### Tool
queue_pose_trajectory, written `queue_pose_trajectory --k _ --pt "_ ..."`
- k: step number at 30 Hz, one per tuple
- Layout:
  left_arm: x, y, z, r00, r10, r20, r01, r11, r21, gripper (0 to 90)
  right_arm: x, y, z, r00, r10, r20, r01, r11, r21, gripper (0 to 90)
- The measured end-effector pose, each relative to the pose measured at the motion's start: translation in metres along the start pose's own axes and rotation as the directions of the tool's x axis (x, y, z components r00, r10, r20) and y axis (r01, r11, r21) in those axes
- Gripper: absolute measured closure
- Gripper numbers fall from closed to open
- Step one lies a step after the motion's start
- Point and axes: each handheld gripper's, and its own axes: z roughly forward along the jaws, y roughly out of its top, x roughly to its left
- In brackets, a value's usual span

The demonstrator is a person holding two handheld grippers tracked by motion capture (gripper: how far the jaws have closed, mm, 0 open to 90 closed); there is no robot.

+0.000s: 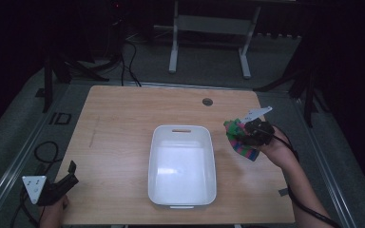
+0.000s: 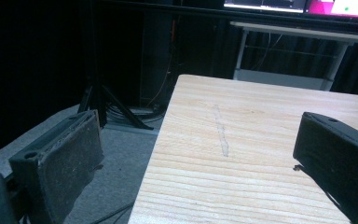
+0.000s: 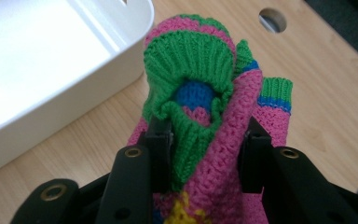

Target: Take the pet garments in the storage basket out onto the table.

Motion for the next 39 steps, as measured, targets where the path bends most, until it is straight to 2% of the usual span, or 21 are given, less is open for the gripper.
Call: queue_pose_trajectory --k 1,6,7,9,10,11,12,17,20,21,24,26,28,31,32,33,35,37,39 --pt "0.000 0.000 0.000 1.0000 0.004 0.001 -0.004 1.0000 0.002 1.8 -0.002 -0.003 0.009 1.0000 0.006 -0.003 -0.006 1.000 0.004 64.2" --pt "0.000 0.000 0.000 1.0000 0.005 0.003 -0.005 1.0000 0.002 1.8 -0.004 -0.008 0.026 0.9998 0.018 -0.005 -0.018 1.000 0.018 64.1" --pt "0.000 0.000 0.000 1.0000 0.007 0.003 -0.007 1.0000 0.002 1.8 -0.006 -0.012 0.036 0.9999 0.017 0.003 -0.017 0.999 0.028 64.1" --pt "0.000 0.000 0.000 1.0000 0.006 0.003 -0.006 1.0000 0.002 1.8 -0.006 -0.014 0.039 0.9998 0.022 0.003 -0.022 0.999 0.030 64.1" --pt "0.000 0.000 0.000 1.0000 0.006 0.003 -0.006 1.0000 0.003 1.8 -0.006 -0.018 0.049 0.9994 0.034 -0.003 -0.033 0.999 0.031 64.0" --pt "0.000 0.000 0.000 1.0000 0.005 0.003 -0.005 1.0000 0.003 1.8 -0.006 -0.018 0.049 0.9994 0.034 -0.003 -0.033 0.999 0.031 64.0" --pt "0.000 0.000 0.000 1.0000 0.000 0.003 0.000 1.0000 0.003 1.8 -0.006 -0.023 0.059 0.9993 0.035 0.016 -0.036 0.999 0.035 64.0" --pt "0.000 0.000 0.000 1.0000 0.000 0.002 0.000 1.0000 0.006 1.8 -0.006 -0.030 0.075 0.9981 0.051 0.036 -0.052 0.997 0.049 64.0" --pt "0.000 0.000 0.001 1.0000 -0.001 0.002 0.001 1.0000 0.006 1.8 -0.007 -0.034 0.083 0.9974 0.067 0.028 -0.068 0.996 0.059 64.0" --pt "0.000 0.000 0.001 1.0000 -0.002 0.003 0.002 1.0000 0.007 1.8 -0.007 -0.037 0.091 0.9972 0.072 0.022 -0.073 0.995 0.072 63.7" --pt "0.000 0.000 0.000 1.0000 0.000 0.004 0.000 1.0000 0.006 1.8 -0.005 -0.041 0.102 0.9968 0.078 0.015 -0.079 0.993 0.093 63.1" --pt "0.000 0.000 0.000 1.0000 0.002 0.006 -0.002 1.0000 0.004 1.8 -0.004 -0.043 0.107 0.9967 0.080 0.010 -0.081 0.991 0.103 62.7" --pt "0.000 0.000 0.000 1.0000 0.001 0.008 -0.001 1.0000 0.003 1.8 -0.003 -0.046 0.112 0.9936 0.113 0.009 -0.113 0.990 0.081 61.9" --pt "0.000 0.000 0.000 1.0000 0.001 0.007 -0.001 1.0000 0.003 1.8 -0.002 -0.045 0.112 0.9943 0.106 0.016 -0.107 0.991 0.086 60.0" --pt "0.000 0.000 0.000 1.0000 0.001 0.006 -0.001 1.0000 0.001 1.8 -0.002 -0.044 0.112 0.9948 0.101 0.017 -0.102 0.990 0.092 57.2" --pt "0.000 0.000 0.000 1.0000 0.004 0.006 -0.004 1.0000 0.003 1.8 -0.001 -0.042 0.112 0.9953 0.096 0.010 -0.097 0.990 0.103 48.2" --pt "0.000 0.000 0.000 1.0000 0.004 0.007 -0.004 1.0000 0.003 1.8 0.000 -0.042 0.110 0.9959 0.091 -0.002 -0.090 0.990 0.107 40.2" --pt "0.000 0.000 0.000 1.0000 0.002 0.007 -0.002 1.0000 0.001 1.8 0.000 -0.041 0.109 0.9956 0.094 -0.004 -0.093 0.990 0.104 37.1" --pt "0.000 0.000 0.000 1.0000 0.004 0.009 -0.004 1.0000 0.003 1.8 0.000 -0.040 0.101 0.9945 0.104 -0.009 -0.103 0.992 0.077 28.0"
